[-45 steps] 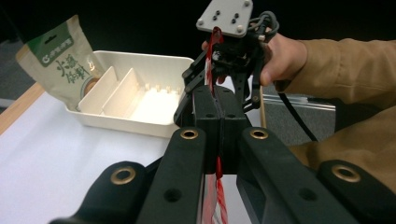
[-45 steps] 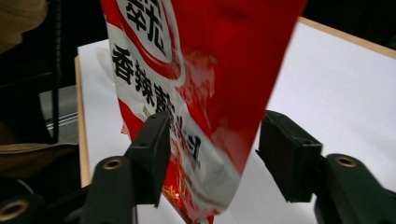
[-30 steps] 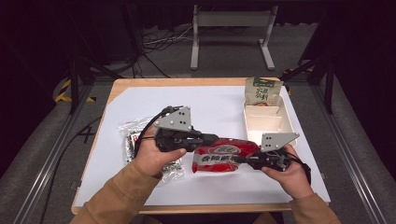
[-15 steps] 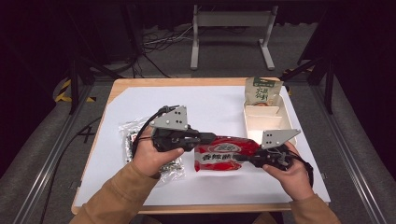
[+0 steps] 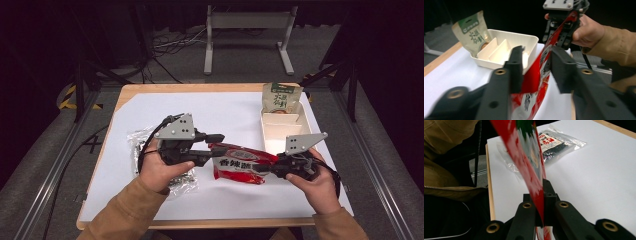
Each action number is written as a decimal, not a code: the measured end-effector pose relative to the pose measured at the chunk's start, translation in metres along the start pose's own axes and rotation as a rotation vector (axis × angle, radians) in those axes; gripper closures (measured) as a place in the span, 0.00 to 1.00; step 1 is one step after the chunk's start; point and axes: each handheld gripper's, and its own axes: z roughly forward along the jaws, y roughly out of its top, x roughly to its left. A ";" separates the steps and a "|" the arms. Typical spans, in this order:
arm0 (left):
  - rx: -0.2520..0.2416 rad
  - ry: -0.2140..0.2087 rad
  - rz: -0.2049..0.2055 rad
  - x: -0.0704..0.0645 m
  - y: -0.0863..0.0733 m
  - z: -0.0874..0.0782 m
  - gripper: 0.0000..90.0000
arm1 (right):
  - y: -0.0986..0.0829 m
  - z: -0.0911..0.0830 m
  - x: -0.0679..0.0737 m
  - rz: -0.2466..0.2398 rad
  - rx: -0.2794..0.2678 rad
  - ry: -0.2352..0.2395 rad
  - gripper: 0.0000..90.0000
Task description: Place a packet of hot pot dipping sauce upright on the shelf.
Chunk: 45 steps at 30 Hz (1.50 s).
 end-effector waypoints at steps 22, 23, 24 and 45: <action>-0.057 0.116 -0.070 0.013 -0.037 -0.015 0.39 | 0.019 -0.034 -0.006 -0.027 -0.011 -0.055 0.99; -0.051 0.116 -0.076 0.014 -0.039 -0.015 0.38 | 0.020 -0.035 -0.006 -0.028 -0.012 -0.058 0.99; -0.048 0.114 -0.080 0.015 -0.040 -0.015 0.38 | 0.020 -0.036 -0.007 -0.029 -0.014 -0.059 0.99; 0.011 0.219 -0.138 0.027 -0.066 -0.025 0.30 | 0.042 -0.070 -0.031 -0.045 -0.050 -0.130 0.99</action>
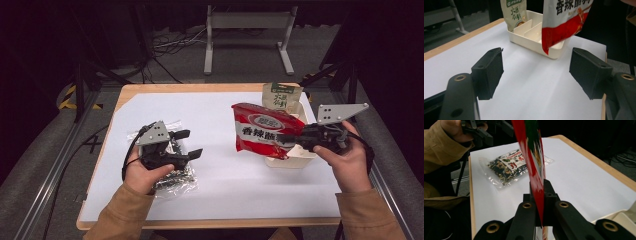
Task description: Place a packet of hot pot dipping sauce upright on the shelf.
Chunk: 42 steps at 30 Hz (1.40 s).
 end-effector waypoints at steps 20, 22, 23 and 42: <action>0.001 0.090 -0.036 0.007 -0.016 -0.021 0.27 | 0.010 -0.020 -0.036 -0.012 -0.041 -0.087 0.99; 0.004 0.092 -0.044 0.007 -0.017 -0.023 0.27 | 0.010 -0.021 -0.040 -0.013 -0.045 -0.098 0.99; 0.003 0.094 -0.044 0.007 -0.017 -0.023 0.27 | 0.010 -0.022 -0.042 -0.013 -0.045 -0.106 0.99; 0.010 0.117 -0.061 0.006 -0.024 -0.033 0.27 | 0.003 -0.029 -0.081 0.002 -0.058 -0.186 0.99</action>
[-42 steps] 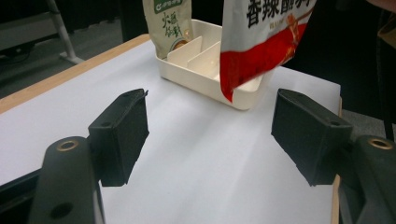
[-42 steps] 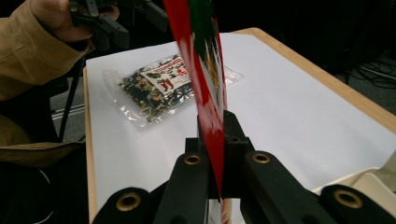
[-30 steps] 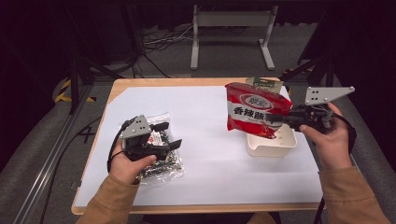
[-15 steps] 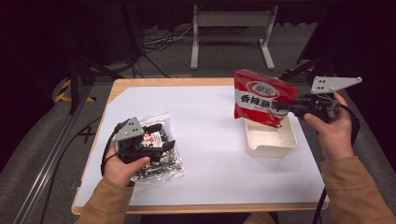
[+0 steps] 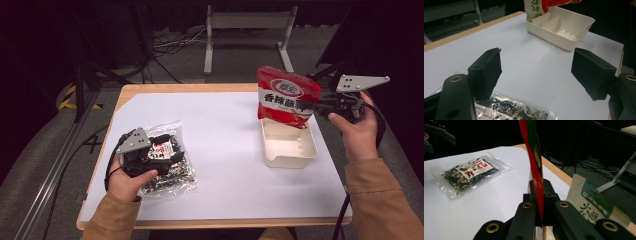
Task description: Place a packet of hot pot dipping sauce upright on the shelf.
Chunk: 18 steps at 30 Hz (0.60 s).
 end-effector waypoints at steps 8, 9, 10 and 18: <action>-0.003 -0.001 -0.005 0.001 -0.001 0.000 0.27 | -0.009 0.003 -0.016 0.020 0.008 -0.013 0.99; -0.003 -0.001 -0.006 0.001 -0.001 0.000 0.27 | -0.010 0.004 -0.017 0.024 0.009 -0.016 0.99; -0.002 0.000 -0.002 0.001 -0.001 0.000 0.27 | -0.011 0.004 -0.019 0.026 0.012 -0.019 0.99; -0.002 -0.005 -0.005 0.002 -0.003 0.000 0.27 | -0.024 0.010 -0.034 0.055 0.025 -0.029 0.99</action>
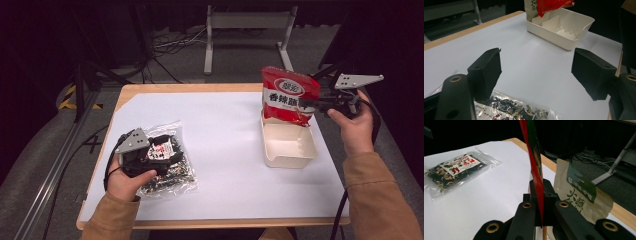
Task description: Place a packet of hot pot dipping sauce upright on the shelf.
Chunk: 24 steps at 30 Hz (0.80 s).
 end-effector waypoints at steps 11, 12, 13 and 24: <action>0.007 0.000 0.000 0.002 -0.002 0.001 0.27 | -0.010 0.012 -0.012 0.009 0.029 0.000 0.99; 0.007 -0.002 -0.002 0.002 -0.002 0.001 0.27 | -0.011 0.015 -0.014 0.007 0.036 0.000 0.99; 0.008 -0.003 0.000 0.002 -0.002 0.001 0.27 | -0.012 0.016 -0.015 0.006 0.040 0.001 0.99; 0.014 -0.004 -0.009 0.003 -0.004 0.001 0.26 | -0.018 0.030 -0.023 0.003 0.054 -0.004 0.99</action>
